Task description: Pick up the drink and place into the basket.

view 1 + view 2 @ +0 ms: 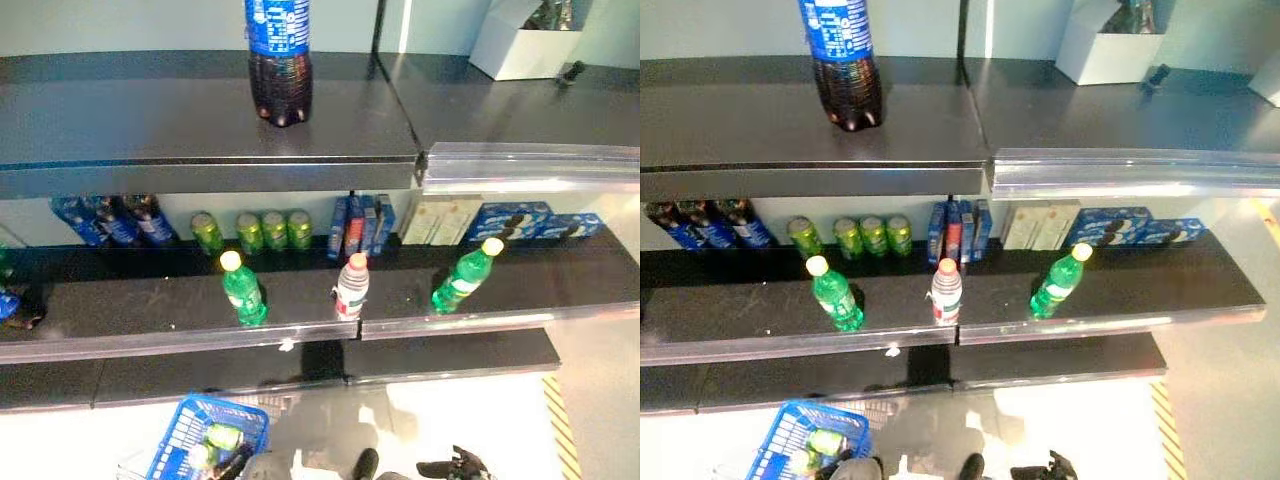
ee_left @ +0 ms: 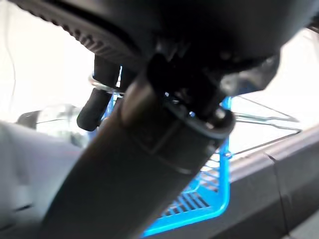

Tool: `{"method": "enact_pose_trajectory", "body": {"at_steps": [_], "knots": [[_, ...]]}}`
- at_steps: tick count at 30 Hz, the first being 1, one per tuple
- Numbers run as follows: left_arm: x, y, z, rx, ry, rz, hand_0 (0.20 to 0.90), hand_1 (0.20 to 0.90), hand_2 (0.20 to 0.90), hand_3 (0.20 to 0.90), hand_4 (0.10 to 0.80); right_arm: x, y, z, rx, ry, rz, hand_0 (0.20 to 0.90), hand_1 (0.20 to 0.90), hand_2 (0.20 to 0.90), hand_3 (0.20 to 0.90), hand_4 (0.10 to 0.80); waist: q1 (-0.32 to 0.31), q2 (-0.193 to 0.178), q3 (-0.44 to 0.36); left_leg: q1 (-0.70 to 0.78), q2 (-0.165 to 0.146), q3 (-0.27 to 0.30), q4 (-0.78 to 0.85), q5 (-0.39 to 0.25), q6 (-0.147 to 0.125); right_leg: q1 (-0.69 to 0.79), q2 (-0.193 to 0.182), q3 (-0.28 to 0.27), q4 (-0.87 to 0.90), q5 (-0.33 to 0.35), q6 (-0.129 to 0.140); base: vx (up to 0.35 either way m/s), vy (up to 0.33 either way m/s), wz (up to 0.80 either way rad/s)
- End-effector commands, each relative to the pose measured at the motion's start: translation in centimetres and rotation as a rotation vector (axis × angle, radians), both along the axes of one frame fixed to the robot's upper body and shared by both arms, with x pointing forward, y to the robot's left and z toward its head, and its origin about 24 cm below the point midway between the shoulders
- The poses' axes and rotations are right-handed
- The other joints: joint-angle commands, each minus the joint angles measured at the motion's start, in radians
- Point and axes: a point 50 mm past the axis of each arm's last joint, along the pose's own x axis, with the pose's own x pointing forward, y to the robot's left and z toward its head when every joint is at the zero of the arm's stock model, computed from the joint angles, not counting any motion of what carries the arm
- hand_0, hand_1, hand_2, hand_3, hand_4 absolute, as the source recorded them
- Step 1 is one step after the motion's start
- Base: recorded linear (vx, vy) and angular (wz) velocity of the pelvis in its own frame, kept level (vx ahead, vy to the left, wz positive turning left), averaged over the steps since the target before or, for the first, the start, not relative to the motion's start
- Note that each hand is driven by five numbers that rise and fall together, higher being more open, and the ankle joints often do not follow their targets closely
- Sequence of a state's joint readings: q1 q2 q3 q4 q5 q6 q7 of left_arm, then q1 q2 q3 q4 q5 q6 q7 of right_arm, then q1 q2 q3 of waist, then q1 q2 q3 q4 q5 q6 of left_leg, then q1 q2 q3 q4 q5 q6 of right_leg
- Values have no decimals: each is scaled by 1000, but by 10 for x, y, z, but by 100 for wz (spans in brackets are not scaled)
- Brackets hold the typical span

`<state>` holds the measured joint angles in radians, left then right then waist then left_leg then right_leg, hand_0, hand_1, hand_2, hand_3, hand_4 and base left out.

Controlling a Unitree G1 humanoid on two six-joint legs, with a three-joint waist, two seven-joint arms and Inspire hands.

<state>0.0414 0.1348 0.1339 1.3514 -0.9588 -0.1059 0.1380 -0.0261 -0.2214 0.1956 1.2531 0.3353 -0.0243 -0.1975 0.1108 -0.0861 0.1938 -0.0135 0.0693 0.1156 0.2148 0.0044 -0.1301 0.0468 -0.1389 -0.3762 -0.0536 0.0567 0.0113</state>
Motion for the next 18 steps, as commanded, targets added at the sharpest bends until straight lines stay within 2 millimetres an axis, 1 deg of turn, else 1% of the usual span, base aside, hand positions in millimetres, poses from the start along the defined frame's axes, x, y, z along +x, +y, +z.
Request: {"method": "enact_pose_trajectory", "body": {"at_steps": [1,2,5,6,7,9,10,11,12,13,14,15,16,17,18], "knots": [[-23,16,3,84,21,42,300,300,300,200,100,14,-4,4,-14,-31,-49,900,900,900,900,800,31,23,-19,-9,-78,28,37,-41,66,51,39,12,99,-63,43,53,113,34],[-23,17,3,80,23,35,300,300,300,200,100,15,-3,4,-12,-37,-58,900,900,900,900,800,28,29,-22,15,-73,24,18,-53,69,57,47,23,113,-76,39,27,94,32],[-21,17,3,82,22,16,300,300,300,200,100,16,1,4,-4,-54,-60,900,900,900,900,800,21,34,-33,35,-73,21,-31,-53,75,49,54,28,144,-89,38,1,84,31],[-20,18,4,82,24,11,300,300,300,200,100,17,3,4,0,-62,-48,900,900,900,900,800,16,38,-33,61,-75,16,-55,-73,87,40,54,36,183,-102,42,1,101,7],[-19,19,4,82,24,5,300,300,300,200,100,17,5,3,2,-65,-45,900,900,900,900,800,10,39,-37,69,-83,5,-75,-75,99,22,55,42,216,-95,48,1,98,12],[-17,22,5,88,24,-9,300,300,300,200,100,16,9,3,10,-62,-52,900,900,900,900,800,-2,43,-36,93,-89,-3,-102,-82,119,-22,51,57,315,-71,71,-22,83,17],[-16,25,6,96,24,-22,300,300,300,200,100,16,11,2,17,-65,-56,900,900,900,900,800,-12,51,-30,107,-86,-14,-117,-84,132,-69,40,72,413,-37,95,-83,49,15],[-13,28,7,107,18,-33,300,300,300,200,100,17,13,2,24,-76,-51,900,900,900,900,800,-25,61,-21,116,-76,-31,-123,-86,144,-131,24,113,530,-9,122,-133,-31,12],[-8,32,8,116,9,-37,300,300,300,200,100,19,14,3,31,-87,-46,900,900,900,900,800,-35,64,-15,116,-66,-43,-124,-87,145,-160,15,163,569,1,132,-134,-148,21],[-3,33,9,120,-1,-52,300,300,300,200,100,19,15,3,35,-92,-55,900,900,900,900,800,-43,60,-13,109,-64,-63,-118,-88,145,-156,15,220,534,-12,127,-100,-224,43],[4,33,10,119,-12,-70,300,300,300,200,100,20,15,3,35,-95,-63,900,900,900,900,800,-45,57,-15,97,-64,-82,-111,-86,142,-136,0,245,481,-19,123,-75,-269,65],[11,31,10,119,-23,-84,300,300,300,200,100,20,15,3,35,-96,-61,900,900,900,900,800,-42,54,-18,84,-62,-97,-101,-83,136,-108,-42,259,419,-14,122,-84,-316,81],[18,29,11,118,-36,-88,300,300,300,200,100,22,16,3,36,-98,-49,900,900,900,900,800,-39,51,-17,79,-59,-110,-98,-83,125,-95,-101,277,369,38,132,-93,-391,94],[24,29,12,121,-47,-92,300,300,300,200,100,22,18,3,39,-100,-43,900,900,900,900,800,-41,51,-15,78,-51,-127,-100,-85,115,-86,-125,310,321,59,145,-78,-458,88],[30,29,12,120,-53,-101,300,300,300,200,100,21,19,2,40,-101,-41,900,900,900,900,800,-49,55,-16,75,-37,-147,-103,-84,105,-74,-120,352,268,38,153,-45,-452,70]]}}
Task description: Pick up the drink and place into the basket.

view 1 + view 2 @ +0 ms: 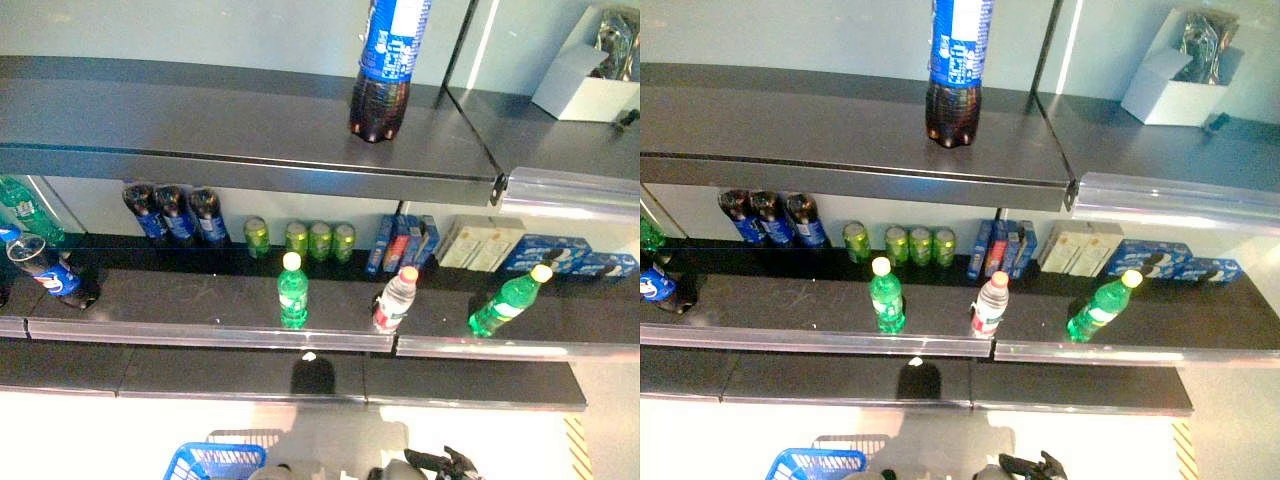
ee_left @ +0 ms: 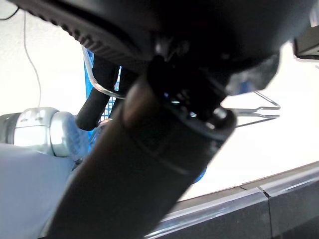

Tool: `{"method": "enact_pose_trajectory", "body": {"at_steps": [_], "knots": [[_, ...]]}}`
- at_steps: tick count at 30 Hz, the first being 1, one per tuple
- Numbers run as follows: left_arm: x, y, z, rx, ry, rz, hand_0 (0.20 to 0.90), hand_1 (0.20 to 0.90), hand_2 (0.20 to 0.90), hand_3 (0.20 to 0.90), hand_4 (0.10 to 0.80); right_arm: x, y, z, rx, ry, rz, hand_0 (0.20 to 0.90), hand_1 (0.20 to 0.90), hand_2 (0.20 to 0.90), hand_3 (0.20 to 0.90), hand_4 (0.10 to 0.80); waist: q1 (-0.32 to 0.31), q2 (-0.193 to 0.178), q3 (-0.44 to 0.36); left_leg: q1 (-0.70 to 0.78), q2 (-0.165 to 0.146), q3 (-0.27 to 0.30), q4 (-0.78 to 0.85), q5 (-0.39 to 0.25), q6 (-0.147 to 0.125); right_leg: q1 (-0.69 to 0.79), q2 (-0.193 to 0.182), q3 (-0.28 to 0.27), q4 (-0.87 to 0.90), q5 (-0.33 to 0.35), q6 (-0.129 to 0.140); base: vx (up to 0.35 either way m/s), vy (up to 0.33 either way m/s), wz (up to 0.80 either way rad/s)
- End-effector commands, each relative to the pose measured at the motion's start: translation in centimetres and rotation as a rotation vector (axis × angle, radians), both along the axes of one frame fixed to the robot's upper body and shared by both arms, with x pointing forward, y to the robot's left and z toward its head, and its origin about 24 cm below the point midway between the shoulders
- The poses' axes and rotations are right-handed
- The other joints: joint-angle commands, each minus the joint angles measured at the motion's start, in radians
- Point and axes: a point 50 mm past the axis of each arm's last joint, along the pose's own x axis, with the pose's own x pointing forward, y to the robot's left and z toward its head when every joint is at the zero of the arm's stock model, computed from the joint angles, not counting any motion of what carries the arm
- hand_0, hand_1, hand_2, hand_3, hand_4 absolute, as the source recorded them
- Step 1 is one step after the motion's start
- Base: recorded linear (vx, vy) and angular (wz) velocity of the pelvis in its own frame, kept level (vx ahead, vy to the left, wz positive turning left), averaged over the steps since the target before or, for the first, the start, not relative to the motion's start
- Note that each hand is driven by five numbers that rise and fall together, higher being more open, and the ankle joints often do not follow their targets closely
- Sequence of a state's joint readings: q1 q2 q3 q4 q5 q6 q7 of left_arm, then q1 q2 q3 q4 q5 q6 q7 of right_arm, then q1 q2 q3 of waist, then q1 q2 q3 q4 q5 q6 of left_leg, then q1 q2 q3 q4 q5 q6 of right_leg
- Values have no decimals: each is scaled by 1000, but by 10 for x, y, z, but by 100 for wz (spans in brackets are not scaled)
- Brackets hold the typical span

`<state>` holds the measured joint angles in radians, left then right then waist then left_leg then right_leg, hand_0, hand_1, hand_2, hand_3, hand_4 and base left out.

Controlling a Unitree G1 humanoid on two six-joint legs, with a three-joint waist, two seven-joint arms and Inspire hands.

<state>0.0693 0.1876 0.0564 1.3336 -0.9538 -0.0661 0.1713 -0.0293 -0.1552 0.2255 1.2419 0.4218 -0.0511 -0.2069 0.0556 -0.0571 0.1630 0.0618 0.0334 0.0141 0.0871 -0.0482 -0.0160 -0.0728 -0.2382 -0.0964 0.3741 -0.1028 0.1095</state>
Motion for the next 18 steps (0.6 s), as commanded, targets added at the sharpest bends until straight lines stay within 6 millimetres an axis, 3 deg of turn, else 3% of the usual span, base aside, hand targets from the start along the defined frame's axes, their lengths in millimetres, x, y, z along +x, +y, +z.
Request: {"method": "enact_pose_trajectory", "body": {"at_steps": [1,4,7,9,10,11,14,16,18], "knots": [[44,13,10,81,-127,-48,300,300,300,200,100,16,-10,6,-48,-56,9,900,900,900,900,800,-1,28,16,0,13,-61,26,-33,-18,63,-13,93,-184,176,60,-33,-487,53],[52,8,11,102,-116,-115,300,300,300,200,100,19,-6,7,-44,-72,51,900,900,900,900,800,-3,26,16,-13,81,-98,30,-15,-53,97,27,95,-215,98,54,-84,-506,59],[51,8,12,130,-111,-115,300,300,300,200,100,24,-4,9,-20,-90,93,900,900,900,900,800,5,24,27,-57,195,-79,0,74,-100,93,79,45,-209,54,16,-243,-547,30],[53,7,12,123,-117,-160,300,300,300,200,100,25,-11,10,-24,-104,64,900,900,900,900,800,3,24,47,-108,256,-15,-32,157,-118,91,116,8,-224,50,-7,-316,-416,14],[54,5,12,118,-118,-182,300,300,300,200,100,22,-14,10,-27,-96,27,900,900,900,900,800,-2,21,50,-126,257,29,-31,167,-114,96,124,-12,-242,56,-14,-367,-411,42],[55,2,11,112,-132,-209,300,300,300,200,100,14,-21,9,-33,-76,-24,900,900,900,900,800,-9,16,48,-155,230,74,-3,154,-103,105,128,-46,-273,65,-25,-354,-320,67],[52,-7,8,87,-145,-215,300,300,300,200,100,9,-41,11,-75,-66,-33,900,900,900,900,800,-26,1,33,-147,97,147,143,34,-57,97,105,-99,-318,98,-48,-289,-137,60],[49,-9,7,73,-138,-190,300,300,300,200,100,8,-46,12,-86,-62,-54,900,900,900,900,800,-44,-1,17,-120,44,173,188,-9,-35,84,109,-110,-328,113,-59,-201,-17,14],[45,-8,6,71,-131,-205,300,300,300,200,100,5,-46,12,-86,-56,-86,900,900,900,900,800,-57,9,3,-77,27,182,180,-30,-30,81,129,-112,-322,107,-66,-130,22,76]]}}
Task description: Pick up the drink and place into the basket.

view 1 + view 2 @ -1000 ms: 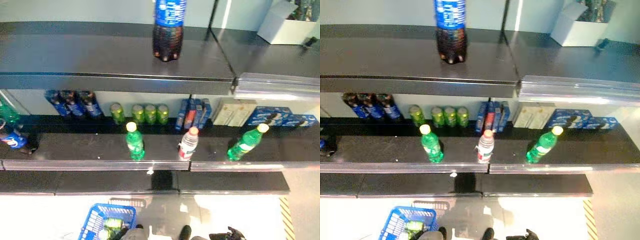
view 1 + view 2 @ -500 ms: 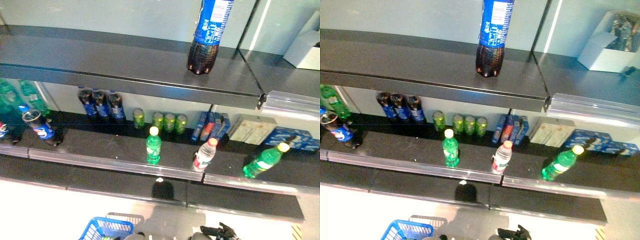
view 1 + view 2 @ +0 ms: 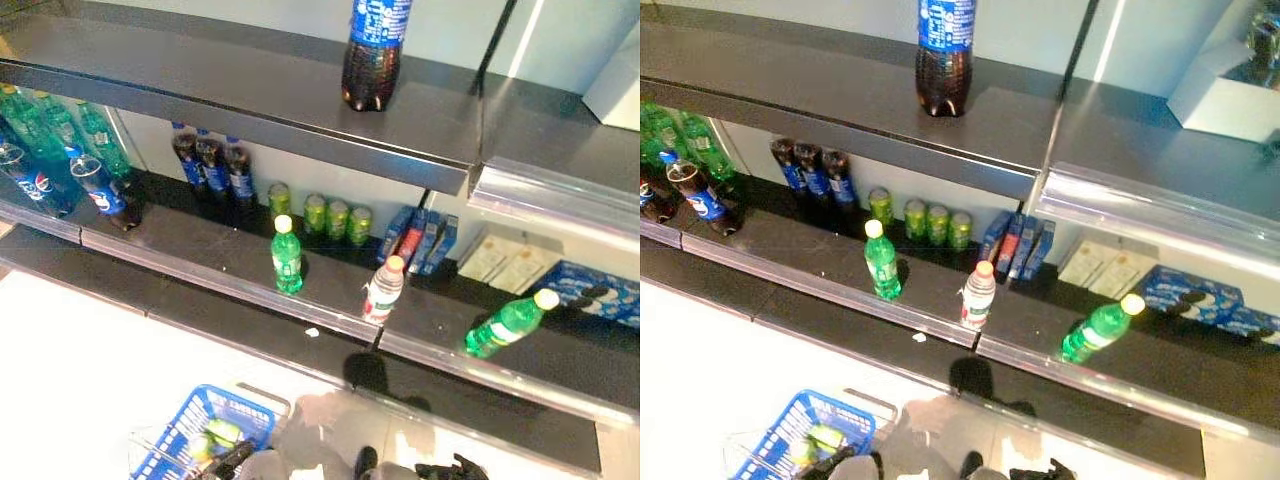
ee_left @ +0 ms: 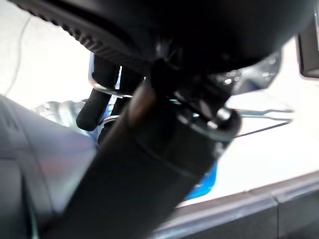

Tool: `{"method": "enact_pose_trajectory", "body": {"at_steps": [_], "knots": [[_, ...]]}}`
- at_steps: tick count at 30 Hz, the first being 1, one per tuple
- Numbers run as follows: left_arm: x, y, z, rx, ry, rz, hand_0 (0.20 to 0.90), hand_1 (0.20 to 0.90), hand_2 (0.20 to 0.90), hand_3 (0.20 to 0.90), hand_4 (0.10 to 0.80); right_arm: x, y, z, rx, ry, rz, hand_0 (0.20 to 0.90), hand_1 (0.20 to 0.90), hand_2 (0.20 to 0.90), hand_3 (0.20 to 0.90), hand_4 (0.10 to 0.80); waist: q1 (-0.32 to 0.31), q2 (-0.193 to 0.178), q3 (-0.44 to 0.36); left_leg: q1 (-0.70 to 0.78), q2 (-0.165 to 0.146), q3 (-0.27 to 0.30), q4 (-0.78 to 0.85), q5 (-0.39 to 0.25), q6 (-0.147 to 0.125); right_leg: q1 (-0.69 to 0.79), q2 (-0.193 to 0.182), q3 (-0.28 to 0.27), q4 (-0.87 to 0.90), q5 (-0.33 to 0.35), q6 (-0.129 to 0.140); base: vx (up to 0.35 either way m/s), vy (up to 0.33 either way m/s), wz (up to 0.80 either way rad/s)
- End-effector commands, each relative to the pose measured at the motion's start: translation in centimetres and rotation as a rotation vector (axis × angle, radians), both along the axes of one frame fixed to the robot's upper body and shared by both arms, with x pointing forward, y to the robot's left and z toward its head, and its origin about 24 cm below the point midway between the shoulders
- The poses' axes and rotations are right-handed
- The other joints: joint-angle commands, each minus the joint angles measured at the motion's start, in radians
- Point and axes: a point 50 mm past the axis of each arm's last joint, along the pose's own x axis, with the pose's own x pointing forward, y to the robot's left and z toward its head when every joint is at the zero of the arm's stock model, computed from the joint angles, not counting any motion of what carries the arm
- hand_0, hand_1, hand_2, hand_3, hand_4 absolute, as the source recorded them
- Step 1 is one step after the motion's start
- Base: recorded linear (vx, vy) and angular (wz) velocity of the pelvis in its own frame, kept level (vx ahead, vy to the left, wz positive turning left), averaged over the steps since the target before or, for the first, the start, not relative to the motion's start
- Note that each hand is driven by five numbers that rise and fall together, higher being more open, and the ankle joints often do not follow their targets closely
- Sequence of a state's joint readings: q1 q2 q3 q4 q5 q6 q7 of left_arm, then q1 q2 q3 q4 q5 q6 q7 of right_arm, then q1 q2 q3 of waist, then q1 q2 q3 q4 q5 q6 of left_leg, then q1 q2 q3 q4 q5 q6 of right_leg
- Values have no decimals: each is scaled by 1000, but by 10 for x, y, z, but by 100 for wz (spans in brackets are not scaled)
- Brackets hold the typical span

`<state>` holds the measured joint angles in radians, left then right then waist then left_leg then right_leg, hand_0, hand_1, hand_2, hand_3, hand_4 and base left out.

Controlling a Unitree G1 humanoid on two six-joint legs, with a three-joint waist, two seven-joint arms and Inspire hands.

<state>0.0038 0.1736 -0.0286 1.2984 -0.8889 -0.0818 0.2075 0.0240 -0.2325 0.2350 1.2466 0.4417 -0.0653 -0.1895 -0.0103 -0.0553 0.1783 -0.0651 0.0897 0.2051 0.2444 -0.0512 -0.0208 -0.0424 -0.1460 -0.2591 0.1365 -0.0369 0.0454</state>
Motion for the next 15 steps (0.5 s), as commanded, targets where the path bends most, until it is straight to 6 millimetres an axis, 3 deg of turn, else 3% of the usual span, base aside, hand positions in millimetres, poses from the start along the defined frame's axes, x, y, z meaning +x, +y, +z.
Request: {"method": "enact_pose_trajectory", "body": {"at_steps": [1,6,10,12,15], "knots": [[7,0,3,34,-80,-55,300,300,300,200,100,26,-14,9,-25,-93,-77,900,900,900,900,800,4,10,-18,66,-35,-7,18,-31,-25,51,45,51,-85,41,-5,-91,27,80],[6,-6,2,0,-111,-90,300,300,300,200,100,23,-6,6,-19,-75,-59,900,900,900,900,800,0,-1,-34,70,-52,-36,90,-17,-40,69,57,69,-117,54,-15,-173,112,10],[8,-13,1,-21,-113,-115,300,300,300,200,100,23,-4,6,-24,-65,-71,900,900,900,900,800,1,-6,-40,90,-56,-78,53,-42,-35,69,49,103,-131,71,2,-182,257,13],[7,-14,0,-19,-102,-134,300,300,300,200,100,23,-3,5,-12,-64,-89,900,900,900,900,800,-9,0,-47,134,-71,-61,-43,-87,-15,36,38,110,-123,96,27,-188,293,-1],[10,-7,2,-10,-94,-131,300,300,300,200,100,26,2,5,-4,-88,-98,900,900,900,900,800,-38,9,-41,198,-92,-59,-158,-105,2,-53,20,131,-111,164,81,-189,249,3]]}}
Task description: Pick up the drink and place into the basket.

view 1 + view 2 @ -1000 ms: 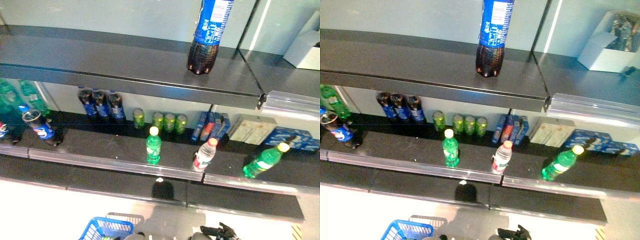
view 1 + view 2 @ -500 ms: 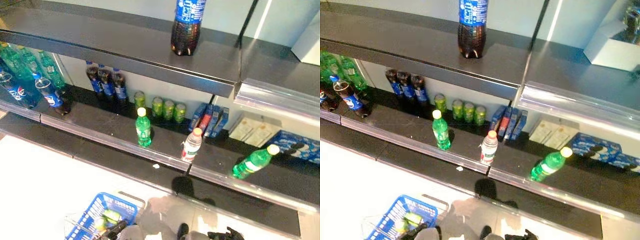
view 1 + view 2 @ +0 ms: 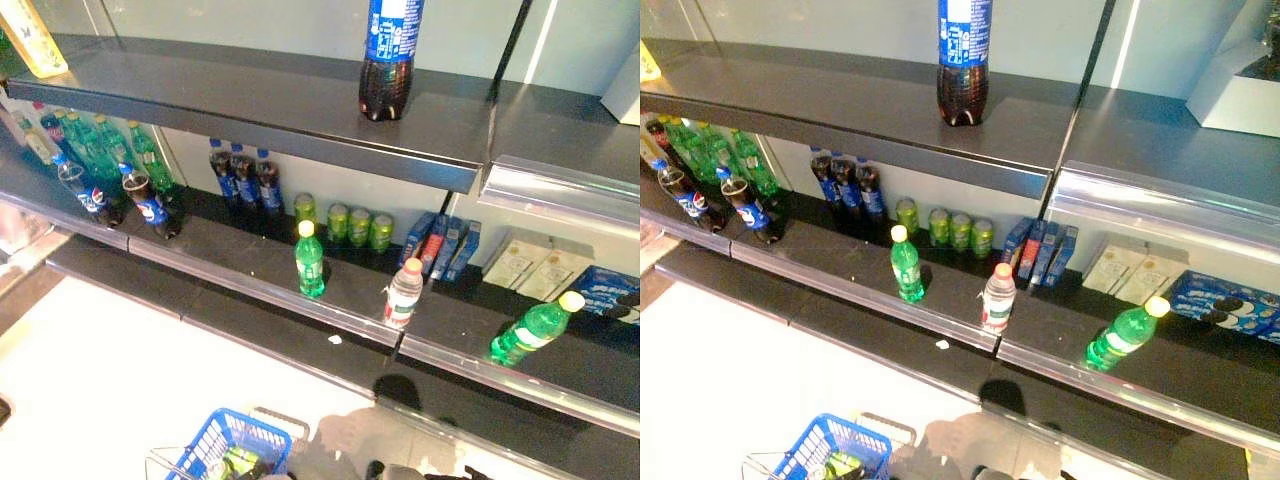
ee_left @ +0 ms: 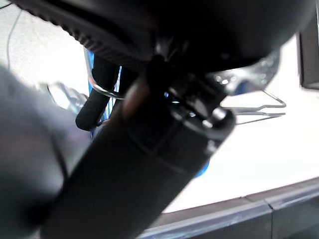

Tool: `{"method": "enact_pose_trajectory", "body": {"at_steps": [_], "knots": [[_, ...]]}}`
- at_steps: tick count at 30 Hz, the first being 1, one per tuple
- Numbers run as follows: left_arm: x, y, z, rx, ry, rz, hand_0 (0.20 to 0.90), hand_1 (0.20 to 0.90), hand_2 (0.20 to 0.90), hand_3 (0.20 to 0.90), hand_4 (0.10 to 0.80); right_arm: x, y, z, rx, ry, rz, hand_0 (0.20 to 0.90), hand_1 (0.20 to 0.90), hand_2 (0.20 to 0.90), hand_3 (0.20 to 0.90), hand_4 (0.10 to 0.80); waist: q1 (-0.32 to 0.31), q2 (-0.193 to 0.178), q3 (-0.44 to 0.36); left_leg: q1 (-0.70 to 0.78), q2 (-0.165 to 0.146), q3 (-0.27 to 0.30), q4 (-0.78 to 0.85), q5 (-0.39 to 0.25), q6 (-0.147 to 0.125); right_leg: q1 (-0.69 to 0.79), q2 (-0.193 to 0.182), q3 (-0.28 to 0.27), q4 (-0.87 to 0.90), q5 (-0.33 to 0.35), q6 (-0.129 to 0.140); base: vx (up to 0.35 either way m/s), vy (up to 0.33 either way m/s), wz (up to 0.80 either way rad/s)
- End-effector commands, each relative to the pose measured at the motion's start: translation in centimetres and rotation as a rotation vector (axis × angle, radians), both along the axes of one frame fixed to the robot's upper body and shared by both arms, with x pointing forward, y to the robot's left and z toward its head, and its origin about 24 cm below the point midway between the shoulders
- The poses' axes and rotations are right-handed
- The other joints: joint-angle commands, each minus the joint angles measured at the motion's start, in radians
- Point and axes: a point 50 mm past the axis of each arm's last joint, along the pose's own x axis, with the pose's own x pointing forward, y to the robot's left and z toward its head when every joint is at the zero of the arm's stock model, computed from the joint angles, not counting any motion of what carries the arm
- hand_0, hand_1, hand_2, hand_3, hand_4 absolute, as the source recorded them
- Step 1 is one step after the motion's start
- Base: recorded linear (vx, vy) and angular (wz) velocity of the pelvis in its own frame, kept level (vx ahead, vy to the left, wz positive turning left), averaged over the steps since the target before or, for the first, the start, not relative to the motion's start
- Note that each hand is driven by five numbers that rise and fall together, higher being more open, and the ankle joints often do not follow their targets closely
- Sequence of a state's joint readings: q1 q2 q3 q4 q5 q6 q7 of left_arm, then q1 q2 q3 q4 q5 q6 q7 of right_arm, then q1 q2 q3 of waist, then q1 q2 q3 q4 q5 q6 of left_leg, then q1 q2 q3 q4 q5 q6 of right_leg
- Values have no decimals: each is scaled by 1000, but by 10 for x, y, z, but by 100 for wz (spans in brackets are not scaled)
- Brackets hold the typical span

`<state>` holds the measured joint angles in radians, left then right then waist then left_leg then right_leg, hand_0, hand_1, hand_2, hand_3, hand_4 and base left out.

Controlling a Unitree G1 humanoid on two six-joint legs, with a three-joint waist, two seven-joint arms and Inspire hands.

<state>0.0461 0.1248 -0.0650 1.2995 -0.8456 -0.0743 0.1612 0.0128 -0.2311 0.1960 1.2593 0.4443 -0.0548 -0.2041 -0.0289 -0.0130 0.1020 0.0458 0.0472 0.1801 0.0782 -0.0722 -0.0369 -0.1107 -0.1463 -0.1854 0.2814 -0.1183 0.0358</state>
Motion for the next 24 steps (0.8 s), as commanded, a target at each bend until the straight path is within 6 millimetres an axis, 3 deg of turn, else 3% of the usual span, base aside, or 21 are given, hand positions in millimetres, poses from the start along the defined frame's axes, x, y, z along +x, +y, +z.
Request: {"method": "enact_pose_trajectory", "body": {"at_steps": [1,3,4,7,8,12,15,16,18,20,24], "knots": [[26,19,9,59,-123,-40,300,300,300,200,100,25,7,4,13,-94,-68,900,900,900,900,800,-27,-36,41,96,-60,-38,-10,-85,24,-6,14,63,-269,280,108,-174,194,-2],[21,24,9,72,-106,-11,300,300,300,200,100,19,10,2,29,-88,-56,900,900,900,900,800,-48,-38,48,119,-83,-62,-44,-89,30,-52,-4,75,-338,356,148,-211,217,-2],[19,25,9,77,-100,-4,300,300,300,200,100,18,12,2,33,-88,-45,900,900,900,900,800,-53,-34,51,123,-82,-69,-53,-87,33,-61,-9,94,-338,363,154,-173,144,-4],[20,30,10,91,-84,-15,300,300,300,200,100,17,16,0,74,-68,-43,900,900,900,900,800,-56,-34,52,113,-82,-76,-57,-78,50,-71,-16,145,-283,342,153,-163,30,-11],[21,32,10,96,-78,-19,300,300,300,200,100,17,17,-1,102,-59,-64,900,900,900,900,800,-45,-36,51,99,-81,-69,-47,-72,55,-64,-29,135,-233,327,146,-258,-41,-2],[19,36,10,93,-50,14,300,300,300,200,100,33,8,6,31,-116,-35,900,900,900,900,800,0,-39,44,62,-63,-51,11,-73,62,7,-80,110,-173,277,132,-165,-144,-14],[22,42,12,115,-47,52,300,300,300,200,100,26,12,3,25,-88,-13,900,900,900,900,800,1,-59,30,94,-19,-15,15,-85,34,39,-150,87,-223,328,160,26,-417,-33],[24,44,13,124,-46,62,300,300,300,200,100,24,14,2,27,-77,10,900,900,900,900,800,-2,-63,30,100,2,-12,24,-91,26,38,-156,94,-219,325,166,24,-399,-33],[28,47,15,144,-46,69,300,300,300,200,100,20,15,1,32,-49,14,900,900,900,900,800,-6,-63,30,91,38,-19,43,-89,14,54,-127,107,-216,263,167,-5,-331,-43],[33,44,16,152,-63,63,300,300,300,200,100,16,12,0,41,-26,-6,900,900,900,900,800,3,-66,37,71,82,-21,55,-62,-17,81,-98,87,-233,229,150,-57,-344,-22],[30,34,12,131,-55,-21,300,300,300,200,100,14,11,0,54,-27,-19,900,900,900,900,800,7,-52,37,73,113,-19,-8,-2,-45,96,-67,68,-245,208,131,-55,-134,-22]]}}
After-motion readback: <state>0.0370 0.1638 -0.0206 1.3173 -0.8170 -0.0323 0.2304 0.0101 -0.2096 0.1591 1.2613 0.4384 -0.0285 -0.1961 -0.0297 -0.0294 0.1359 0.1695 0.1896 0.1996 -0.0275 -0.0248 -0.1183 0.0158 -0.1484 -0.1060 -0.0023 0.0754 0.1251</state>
